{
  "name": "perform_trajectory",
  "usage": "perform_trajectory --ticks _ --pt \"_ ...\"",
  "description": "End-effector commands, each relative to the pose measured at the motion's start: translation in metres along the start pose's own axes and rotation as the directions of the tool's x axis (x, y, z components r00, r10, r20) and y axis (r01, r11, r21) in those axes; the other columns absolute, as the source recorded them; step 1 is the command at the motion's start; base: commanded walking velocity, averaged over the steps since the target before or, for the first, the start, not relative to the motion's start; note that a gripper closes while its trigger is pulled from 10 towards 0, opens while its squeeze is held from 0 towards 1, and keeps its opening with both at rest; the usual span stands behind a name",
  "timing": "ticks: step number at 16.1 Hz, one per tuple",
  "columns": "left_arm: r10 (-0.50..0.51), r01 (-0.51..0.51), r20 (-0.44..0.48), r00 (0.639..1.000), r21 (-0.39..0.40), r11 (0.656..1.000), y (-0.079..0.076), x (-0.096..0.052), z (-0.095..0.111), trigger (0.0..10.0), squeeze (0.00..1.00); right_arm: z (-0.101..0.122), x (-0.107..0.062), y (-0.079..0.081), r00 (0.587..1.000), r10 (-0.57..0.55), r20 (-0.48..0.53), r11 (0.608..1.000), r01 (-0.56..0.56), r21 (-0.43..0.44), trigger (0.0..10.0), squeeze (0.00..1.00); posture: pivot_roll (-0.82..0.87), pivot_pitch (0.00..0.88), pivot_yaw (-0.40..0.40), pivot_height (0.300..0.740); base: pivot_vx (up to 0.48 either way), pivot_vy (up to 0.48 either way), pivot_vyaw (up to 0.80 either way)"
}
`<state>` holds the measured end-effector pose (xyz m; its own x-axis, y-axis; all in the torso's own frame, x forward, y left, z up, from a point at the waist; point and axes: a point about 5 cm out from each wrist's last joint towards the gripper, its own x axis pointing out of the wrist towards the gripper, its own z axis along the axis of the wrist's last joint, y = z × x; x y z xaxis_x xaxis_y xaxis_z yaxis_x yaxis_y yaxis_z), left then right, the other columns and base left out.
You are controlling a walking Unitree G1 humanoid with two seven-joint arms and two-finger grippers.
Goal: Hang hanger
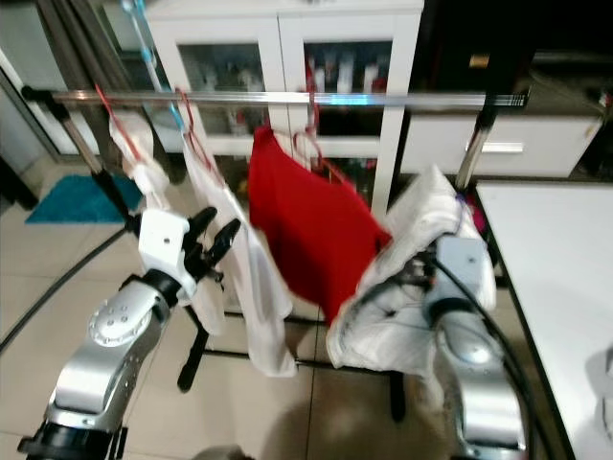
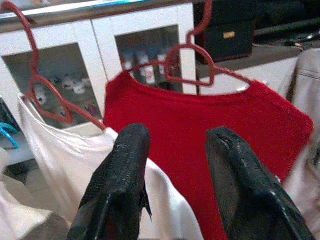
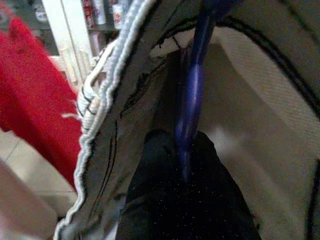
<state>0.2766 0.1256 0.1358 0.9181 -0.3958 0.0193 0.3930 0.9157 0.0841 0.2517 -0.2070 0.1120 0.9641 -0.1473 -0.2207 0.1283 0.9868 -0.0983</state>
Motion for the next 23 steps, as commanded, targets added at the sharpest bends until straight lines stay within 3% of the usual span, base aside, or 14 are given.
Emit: perform_trajectory --ticks 1,4,7,10,12,14,15,17,19,21,23 --pt "0.017 -0.017 -0.013 1.0 0.01 1.0 0.007 -0.004 -0.002 10.0 0.0 0.017 -0.003 0.008 0.994 0.077 0.081 0.997 -0.075 -0.028 10.0 0.0 0.08 0.059 0.048 0.74 0.0 0.0 0.0" --pt "-0.02 0.02 -0.023 1.0 0.004 1.0 0.003 -0.006 -0.003 10.0 0.0 0.013 -0.004 -0.006 0.986 0.164 0.036 0.98 -0.159 -0.118 10.0 0.0 0.08 0.062 0.051 0.74 0.0 0.0 0.0" --pt "-0.07 0.07 -0.02 0.997 0.01 0.997 0.0 -0.006 -0.001 10.0 0.0 0.032 0.007 -0.022 0.989 0.125 0.074 0.99 -0.119 -0.081 10.0 0.0 0.08 0.063 0.055 0.74 0.0 0.0 0.0" --pt "-0.073 0.073 -0.006 0.997 0.015 0.997 0.004 -0.006 0.003 10.0 0.0 0.047 0.028 -0.026 0.99 0.12 0.08 0.991 -0.115 -0.062 10.0 0.0 0.08 0.063 0.052 0.74 0.0 0.0 0.0" --pt "-0.079 0.079 -0.003 0.997 0.023 0.997 0.005 -0.006 0.006 10.0 0.0 0.055 0.04 -0.026 0.99 0.103 0.092 0.994 -0.098 -0.056 10.0 0.0 0.08 0.068 0.051 0.74 0.0 0.0 0.0" --pt "-0.147 0.147 0.001 0.989 0.04 0.988 0.003 -0.01 0.014 10.0 0.0 0.075 0.077 -0.017 0.99 0.106 0.097 0.99 -0.097 -0.1 10.0 0.0 0.1 0.084 0.05 0.74 0.0 0.0 0.0" --pt "-0.156 0.156 0.001 0.988 0.041 0.987 0.003 -0.011 0.015 10.0 0.0 0.077 0.08 -0.016 0.989 0.11 0.096 0.989 -0.099 -0.105 10.0 0.0 0.1 0.084 0.05 0.74 0.0 0.0 0.0" --pt "-0.228 0.227 0.017 0.974 0.041 0.973 -0.004 -0.016 0.026 10.0 0.0 0.097 0.107 -0.007 0.988 0.111 0.104 0.992 -0.105 -0.063 10.0 0.0 0.13 0.117 0.045 0.74 0.0 0.0 0.0" --pt "-0.272 0.271 0.026 0.962 0.04 0.962 -0.008 -0.021 0.032 10.0 0.0 0.106 0.115 -0.006 0.989 0.097 0.116 0.994 -0.09 -0.065 10.0 0.0 0.15 0.147 0.035 0.74 0.0 0.0 0.0" --pt "-0.377 0.376 0.048 0.925 0.03 0.926 -0.018 -0.03 0.049 10.0 0.0 0.125 0.125 -0.009 0.986 0.056 0.158 0.997 -0.048 -0.056 10.0 0.0 0.19 0.189 0.019 0.74 0.0 0.0 0.0" --pt "-0.404 0.403 0.054 0.913 0.04 0.914 -0.02 -0.034 0.057 10.0 0.0 0.136 0.127 -0.013 0.981 0.017 0.192 0.999 -0.01 -0.037 10.0 0.0 0.21 0.208 0.014 0.74 0.0 0.0 0.0"
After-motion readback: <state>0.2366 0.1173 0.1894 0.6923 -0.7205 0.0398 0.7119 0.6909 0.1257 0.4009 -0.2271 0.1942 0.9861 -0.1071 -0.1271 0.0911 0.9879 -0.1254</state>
